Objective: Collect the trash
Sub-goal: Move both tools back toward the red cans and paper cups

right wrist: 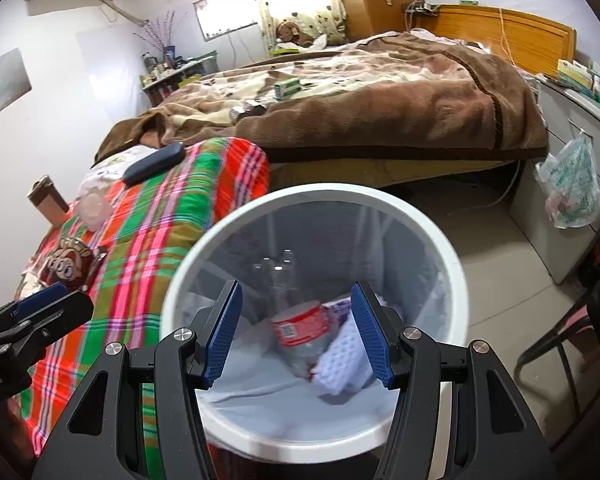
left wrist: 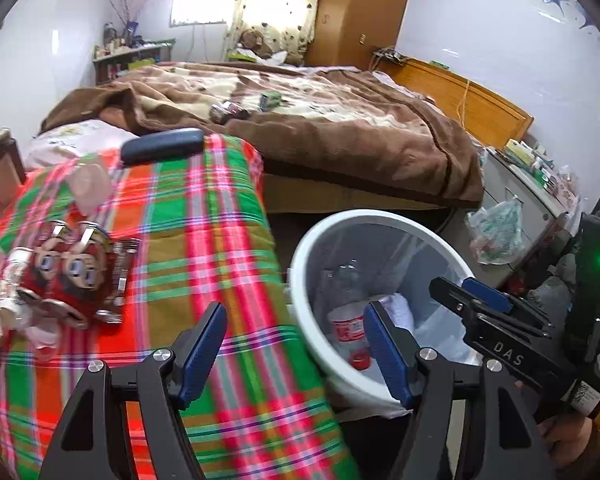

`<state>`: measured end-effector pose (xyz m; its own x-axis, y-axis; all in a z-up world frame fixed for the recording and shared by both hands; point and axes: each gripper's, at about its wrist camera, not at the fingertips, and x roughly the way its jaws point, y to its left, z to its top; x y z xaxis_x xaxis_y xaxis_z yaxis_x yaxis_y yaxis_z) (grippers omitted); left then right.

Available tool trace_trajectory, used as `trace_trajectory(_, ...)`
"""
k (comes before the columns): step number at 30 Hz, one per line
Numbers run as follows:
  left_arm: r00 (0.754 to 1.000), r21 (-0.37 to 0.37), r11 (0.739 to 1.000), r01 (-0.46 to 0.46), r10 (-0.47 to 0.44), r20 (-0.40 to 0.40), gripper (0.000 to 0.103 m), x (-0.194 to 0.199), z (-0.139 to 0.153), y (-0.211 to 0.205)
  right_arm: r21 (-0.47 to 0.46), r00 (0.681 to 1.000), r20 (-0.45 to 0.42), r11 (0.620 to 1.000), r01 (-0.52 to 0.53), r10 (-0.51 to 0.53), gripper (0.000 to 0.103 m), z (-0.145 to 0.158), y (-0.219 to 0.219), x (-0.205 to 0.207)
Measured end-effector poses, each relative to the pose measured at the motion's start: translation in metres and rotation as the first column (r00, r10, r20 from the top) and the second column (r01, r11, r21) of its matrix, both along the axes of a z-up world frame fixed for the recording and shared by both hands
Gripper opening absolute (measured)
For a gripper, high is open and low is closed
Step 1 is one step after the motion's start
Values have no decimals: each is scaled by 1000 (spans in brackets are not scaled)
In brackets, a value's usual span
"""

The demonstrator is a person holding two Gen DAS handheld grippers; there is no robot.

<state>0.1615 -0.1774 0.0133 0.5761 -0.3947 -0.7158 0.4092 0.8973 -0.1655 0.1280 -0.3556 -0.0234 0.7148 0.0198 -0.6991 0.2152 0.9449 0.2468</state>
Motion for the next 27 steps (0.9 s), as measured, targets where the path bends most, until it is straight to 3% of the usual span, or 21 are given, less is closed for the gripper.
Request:
trace_trajectory(13, 986, -11, 986, -165, 165, 30, 70, -9, 3, 94, 8, 996, 44, 997, -83, 82, 58, 10, 56, 7)
trace_trajectory(27, 929, -23, 929, -369, 369, 5, 70, -3, -7, 204, -1, 977, 29, 977, -213, 212, 58, 10, 124, 29)
